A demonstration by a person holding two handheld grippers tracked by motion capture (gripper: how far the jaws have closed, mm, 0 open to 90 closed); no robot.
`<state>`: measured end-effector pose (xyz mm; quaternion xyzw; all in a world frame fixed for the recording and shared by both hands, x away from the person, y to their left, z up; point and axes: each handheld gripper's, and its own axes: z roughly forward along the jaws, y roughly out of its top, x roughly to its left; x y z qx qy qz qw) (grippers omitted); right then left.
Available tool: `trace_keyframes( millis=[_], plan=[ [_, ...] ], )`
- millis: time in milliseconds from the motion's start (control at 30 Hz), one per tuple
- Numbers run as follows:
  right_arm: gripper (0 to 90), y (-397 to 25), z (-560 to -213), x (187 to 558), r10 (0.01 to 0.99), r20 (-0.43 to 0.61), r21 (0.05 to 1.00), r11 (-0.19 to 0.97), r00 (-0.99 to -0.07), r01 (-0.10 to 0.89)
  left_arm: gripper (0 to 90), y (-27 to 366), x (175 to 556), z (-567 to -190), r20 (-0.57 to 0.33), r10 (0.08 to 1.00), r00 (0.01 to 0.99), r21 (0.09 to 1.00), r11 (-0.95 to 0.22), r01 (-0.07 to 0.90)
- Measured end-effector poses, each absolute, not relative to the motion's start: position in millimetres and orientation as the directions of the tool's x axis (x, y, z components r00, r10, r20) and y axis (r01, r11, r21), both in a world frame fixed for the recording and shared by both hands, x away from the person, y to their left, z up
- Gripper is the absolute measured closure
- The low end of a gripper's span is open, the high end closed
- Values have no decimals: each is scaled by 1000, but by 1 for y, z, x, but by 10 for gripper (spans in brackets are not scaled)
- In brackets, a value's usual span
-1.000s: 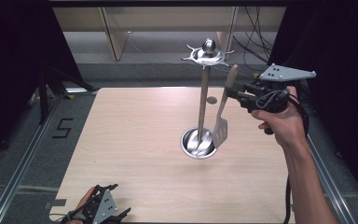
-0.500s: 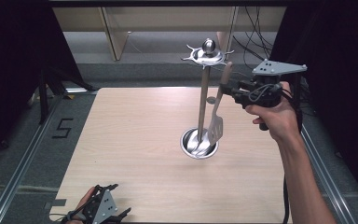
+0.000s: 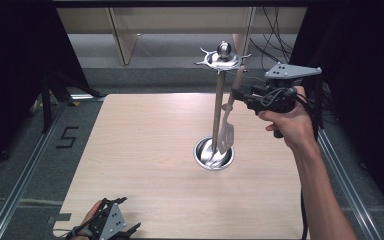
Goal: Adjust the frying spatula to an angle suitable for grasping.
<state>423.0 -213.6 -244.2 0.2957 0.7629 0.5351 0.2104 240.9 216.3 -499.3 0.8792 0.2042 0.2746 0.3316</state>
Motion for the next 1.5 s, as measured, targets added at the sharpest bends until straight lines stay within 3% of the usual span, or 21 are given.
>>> trace_keyframes(
  millis=[600, 1500],
  plan=[
    [598, -241, -258, 399, 658, 71, 966, 141, -749, 215, 151, 216, 241, -499, 343, 542, 767, 694, -697, 182],
    [460, -265, -348, 372, 736, 80, 927, 194, -673, 322, 151, 216, 241, -499, 338, 546, 767, 699, -691, 184]
  ],
)
